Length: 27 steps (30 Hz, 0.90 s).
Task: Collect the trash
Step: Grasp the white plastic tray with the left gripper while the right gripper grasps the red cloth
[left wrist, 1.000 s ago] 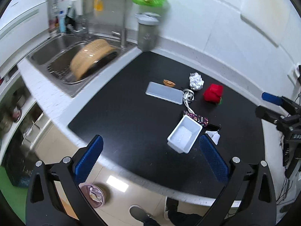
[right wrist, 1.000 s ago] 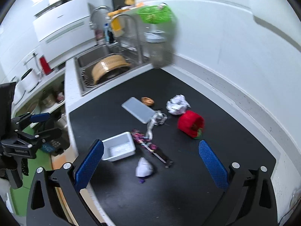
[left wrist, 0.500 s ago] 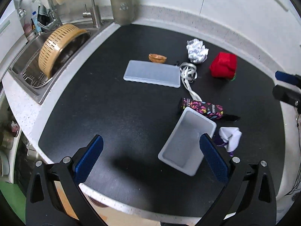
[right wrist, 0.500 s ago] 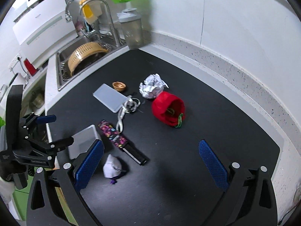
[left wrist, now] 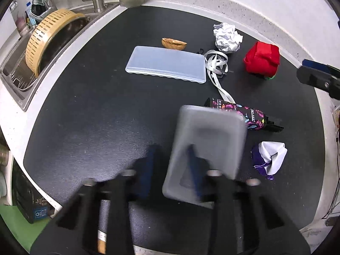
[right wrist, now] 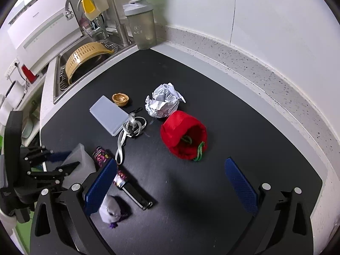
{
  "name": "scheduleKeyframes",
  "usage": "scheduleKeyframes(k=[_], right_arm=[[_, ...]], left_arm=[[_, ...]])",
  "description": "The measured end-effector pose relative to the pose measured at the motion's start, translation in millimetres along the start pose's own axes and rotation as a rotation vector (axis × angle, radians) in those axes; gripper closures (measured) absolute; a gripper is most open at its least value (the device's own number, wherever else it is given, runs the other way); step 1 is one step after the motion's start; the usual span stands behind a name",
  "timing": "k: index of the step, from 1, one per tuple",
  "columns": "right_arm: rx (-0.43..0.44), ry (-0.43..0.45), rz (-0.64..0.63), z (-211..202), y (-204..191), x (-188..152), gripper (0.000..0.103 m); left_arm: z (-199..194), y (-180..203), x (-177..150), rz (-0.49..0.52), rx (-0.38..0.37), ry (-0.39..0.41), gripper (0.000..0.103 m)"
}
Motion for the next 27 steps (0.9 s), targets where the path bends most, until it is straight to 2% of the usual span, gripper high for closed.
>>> scheduleKeyframes(k=[2,13,14,15,17,19,21,24,27], right_arm=[[-0.004,-0.004,0.003,5.8,3.2,3.5,0.006],[-0.052,-0.04,-0.016,41.9,16.1,20.8,0.006],[-0.05,-0.041,-0.015,44.1,16.8,21.6,0.01],[-0.049,-0.046,-0.016,46.1,17.4,22.1,0.025],[-0.039,-0.075,-0.01,53.4,19.8,21.3,0.047],[-0.025,-0.081,-0.005,55.2,20.4,21.7,0.057],[-0.029,-0.076,-0.013,53.4,19.0,22.1,0.076],[-0.027,-0.073,-0.013,50.1,17.5,21.7,0.089],[-0.026,-0.056,-0.02,41.3,15.0,21.4,0.091]], left_arm=[[-0.9,-1.1,1.0,-0.01,-0.003,0.003,0.1],[-19.7,-9.1,13.5,-0.053,-0.007,0.048,0.1],[-20.9,-9.3,14.5,-0.057,-0.008,0.05,0.1],[-22.5,-9.7,15.0,-0.06,-0.009,0.052,0.1],[-25.0,-10.1,16.2,-0.063,-0.008,0.056,0.1],[-27.3,-9.5,18.3,-0.068,-0.011,0.061,0.1],[-29.3,-9.5,20.0,-0.071,-0.011,0.066,0.1],[-34.7,-9.7,20.9,-0.075,-0.017,0.076,0.1],[-40.5,-10.7,21.3,-0.082,-0.022,0.088,0.1]])
Point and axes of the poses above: each gripper's, at about its wrist camera, not at the fingertips, and z roughly the way its jaws point, y to its right, x to its top, the point moved 4 cm from there along z, roughly the way its jaws point, and after that the axes turned 1 degree about z, right-handed, at the moved point
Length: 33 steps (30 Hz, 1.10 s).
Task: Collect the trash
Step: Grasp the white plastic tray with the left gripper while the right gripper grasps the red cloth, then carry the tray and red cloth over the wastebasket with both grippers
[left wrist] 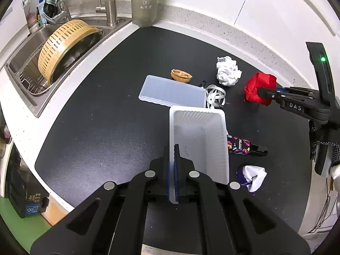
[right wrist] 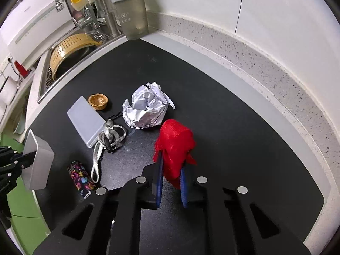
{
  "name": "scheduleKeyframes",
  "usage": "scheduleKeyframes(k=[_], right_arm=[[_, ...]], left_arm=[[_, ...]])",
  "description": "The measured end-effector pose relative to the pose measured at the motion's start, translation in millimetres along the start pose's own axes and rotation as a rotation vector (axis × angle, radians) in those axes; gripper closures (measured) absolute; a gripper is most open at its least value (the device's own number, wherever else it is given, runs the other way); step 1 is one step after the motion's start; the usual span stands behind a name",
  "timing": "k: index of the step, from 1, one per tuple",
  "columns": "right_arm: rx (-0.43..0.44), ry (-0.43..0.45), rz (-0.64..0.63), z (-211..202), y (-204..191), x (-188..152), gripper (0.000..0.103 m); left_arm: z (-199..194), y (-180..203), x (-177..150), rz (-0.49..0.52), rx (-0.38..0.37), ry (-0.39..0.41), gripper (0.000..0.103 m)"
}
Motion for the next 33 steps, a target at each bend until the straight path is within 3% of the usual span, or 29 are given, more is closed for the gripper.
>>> scheduleKeyframes(k=[7,14,25,33], right_arm=[[0.031,0.042,-0.049,-36.9,-22.8,-2.0,0.092],[0.114,0.1,-0.176,-81.5,-86.5,-5.7,0.092],[0.322,0.127,-0.422,-111.4,-244.1,-28.6,0.092],[0.437,0.063,-0.62,-91.2,-369.8,-66.6,0.092]], left_arm=[[-26.4,-4.6,-5.3,-0.021,0.006,0.037,0.1],[-71.9,-24.0,-31.4,-0.067,0.042,0.089,0.1],[-148.8,-98.0,-127.7,-0.24,0.177,0.133,0.1],[-177.5,-172.9,-216.6,-0.43,0.278,0.137,0.1]])
Point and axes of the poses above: each gripper's, at about its wrist camera, not at the fingertips, and z roughly the way its jaws point, y to its right, x to its top, the point moved 4 cm from there along z, roughly the way its jaws point, and after that the axes turned 1 degree about z, right-handed, at the moved point
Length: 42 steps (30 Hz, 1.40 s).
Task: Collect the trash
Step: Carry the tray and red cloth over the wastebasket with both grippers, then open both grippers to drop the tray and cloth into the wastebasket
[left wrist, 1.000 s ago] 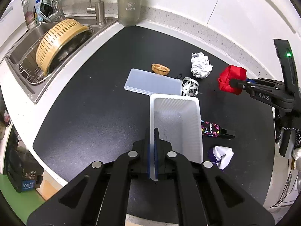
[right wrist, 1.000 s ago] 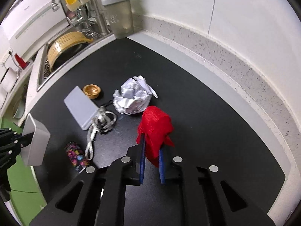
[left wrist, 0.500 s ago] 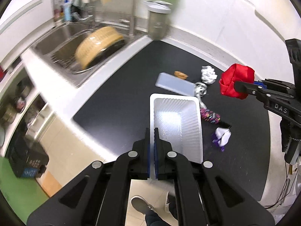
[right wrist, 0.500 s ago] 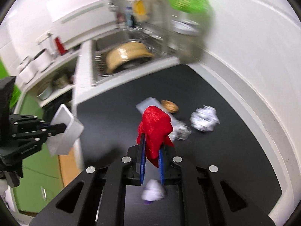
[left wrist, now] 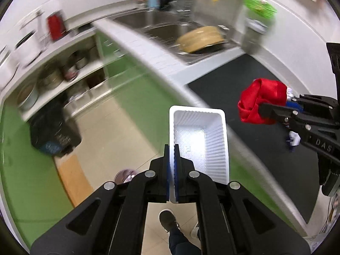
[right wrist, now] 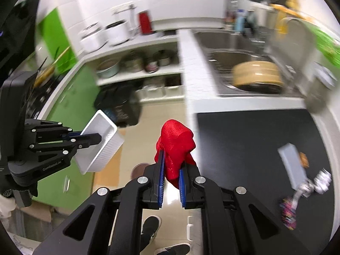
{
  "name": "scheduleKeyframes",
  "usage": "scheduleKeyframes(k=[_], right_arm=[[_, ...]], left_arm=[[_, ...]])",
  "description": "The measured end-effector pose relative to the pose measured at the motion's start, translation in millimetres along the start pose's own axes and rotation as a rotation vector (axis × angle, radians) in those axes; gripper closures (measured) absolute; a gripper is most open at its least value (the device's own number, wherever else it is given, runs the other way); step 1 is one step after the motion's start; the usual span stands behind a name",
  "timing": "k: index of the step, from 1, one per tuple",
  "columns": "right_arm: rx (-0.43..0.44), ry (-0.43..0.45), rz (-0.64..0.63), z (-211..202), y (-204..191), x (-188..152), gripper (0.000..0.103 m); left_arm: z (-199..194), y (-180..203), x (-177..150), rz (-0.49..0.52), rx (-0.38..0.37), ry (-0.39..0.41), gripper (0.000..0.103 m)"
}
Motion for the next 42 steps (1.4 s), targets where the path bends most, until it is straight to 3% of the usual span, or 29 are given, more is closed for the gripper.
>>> scheduleKeyframes(k=[5,10,20,24,25,26,27,29,33,42], right_arm=[[0.063,-0.073,-0.074,66.9,-49.9,8.8,0.092],[0.098,-0.151,-0.115,141.2,-75.1,3.4,0.092],[0.126,-0.308,-0.138,326.8,-96.4,-60.0,0.092],[0.127,-0.351,-0.158,381.2,-101.6,-88.4,0.092],[0.127,-0.362,-0.164,395.4,-103.1,-95.8,0.092],[0.128,-0.372,-0.168,408.4,-104.7,-101.6,0.092],[0.129,-0.379,-0.172,417.0,-105.2,-106.0,0.092],[0.133,-0.394,-0.179,435.5,-107.5,-116.2,0.092],[0.152,-0.428,-0.196,468.3,-118.1,-133.4,0.092],[0.213,-0.467,-0.232,509.1,-154.8,-145.8,0.088]], left_arm=[[25.3,-58.8,-30.1,-0.097,0.038,-0.03,0.1],[73.0,-107.7,-61.4,-0.164,0.063,-0.078,0.1],[244.5,-200.5,-166.3,-0.304,0.066,-0.219,0.1],[306.9,-225.9,-206.4,-0.338,0.06,-0.249,0.097],[320.8,-230.9,-215.3,-0.341,0.064,-0.255,0.092],[330.6,-234.8,-220.8,-0.351,0.068,-0.257,0.069],[338.5,-238.3,-226.4,-0.364,0.068,-0.254,0.033],[353.9,-249.0,-237.4,-0.395,0.063,-0.235,0.017],[369.8,-261.6,-253.2,-0.429,0.073,-0.24,0.005],[356.3,-295.2,-278.6,-0.509,0.093,-0.216,0.003]])
Point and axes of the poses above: each gripper's, at about its wrist camera, not at the fingertips, and z roughly the way its jaws point, y to its right, x to its top, the point moved 4 cm from there along z, roughly the way its jaws point, and after that the axes turned 1 degree about z, right-handed, at the moved point
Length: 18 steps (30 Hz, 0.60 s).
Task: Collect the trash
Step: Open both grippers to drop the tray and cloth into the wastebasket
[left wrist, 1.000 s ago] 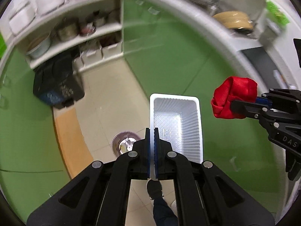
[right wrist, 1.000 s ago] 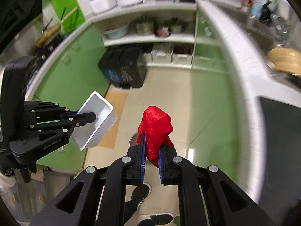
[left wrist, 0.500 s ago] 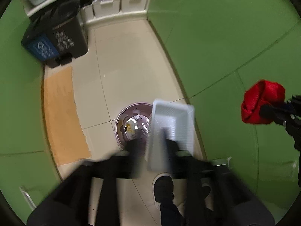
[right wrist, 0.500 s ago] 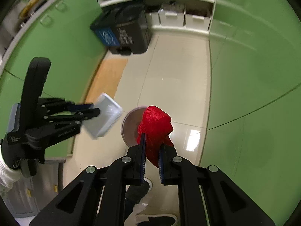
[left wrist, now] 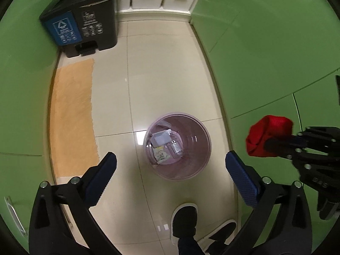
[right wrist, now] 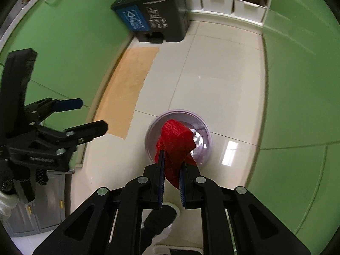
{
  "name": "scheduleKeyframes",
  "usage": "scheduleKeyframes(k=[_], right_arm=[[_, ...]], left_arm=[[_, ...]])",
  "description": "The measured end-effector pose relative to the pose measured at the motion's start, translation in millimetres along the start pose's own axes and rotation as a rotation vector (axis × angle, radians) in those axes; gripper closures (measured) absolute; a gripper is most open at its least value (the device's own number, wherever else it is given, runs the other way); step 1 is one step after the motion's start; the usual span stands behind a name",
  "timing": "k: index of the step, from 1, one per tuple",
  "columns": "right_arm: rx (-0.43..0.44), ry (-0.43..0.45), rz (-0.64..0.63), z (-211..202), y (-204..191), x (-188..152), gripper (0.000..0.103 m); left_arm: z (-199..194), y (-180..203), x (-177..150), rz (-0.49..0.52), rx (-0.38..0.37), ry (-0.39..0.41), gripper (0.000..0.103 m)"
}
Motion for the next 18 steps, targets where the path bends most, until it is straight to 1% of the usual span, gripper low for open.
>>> scheduleKeyframes(k=[2,4,5,6,7,8,13,18], right_arm=[[0.008,0.001,-0.003,6.7,-4.3,3.9,0.084],[0.008,0.003,-0.004,15.7,-5.4,7.7,0.057],[0.007,0.01,-0.001,18.5,-4.9,9.5,0.032],[0.005,0.029,0.005,19.6,-4.2,11.1,0.014],[0.003,0.04,0.012,19.4,-3.2,12.9,0.009],[0.003,0.044,0.02,20.5,-2.2,14.1,0.008],[0.001,0.011,0.041,21.0,0.6,10.1,0.006],[-0.02,0.033,0.067,-11.5,5.0,4.2,0.006]], left_arm=[[-3.9,-7.7,-0.3,-0.01,0.004,0.007,0.003],[-10.2,-16.5,0.5,-0.025,0.012,0.023,0.003],[-13.7,-18.7,0.6,-0.031,0.015,0.03,0.003],[-16.5,-21.6,0.8,-0.037,0.02,0.038,0.003],[-20.3,-24.5,1.8,-0.042,0.025,0.049,0.003],[-23.3,-25.0,1.3,-0.045,0.028,0.053,0.003],[-32.7,-21.8,4.7,-0.062,0.023,0.067,0.003],[-49.8,-5.2,9.4,-0.054,0.014,0.064,0.003]])
Point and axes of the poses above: each gripper's, at about its wrist camera, not at the fingertips, and z roughly the way its jaws point, y to its right, x to its top, the point moved 4 cm from there along z, roughly the way its jaws point, and after that the axes turned 1 degree about z, right-handed, at the moved point
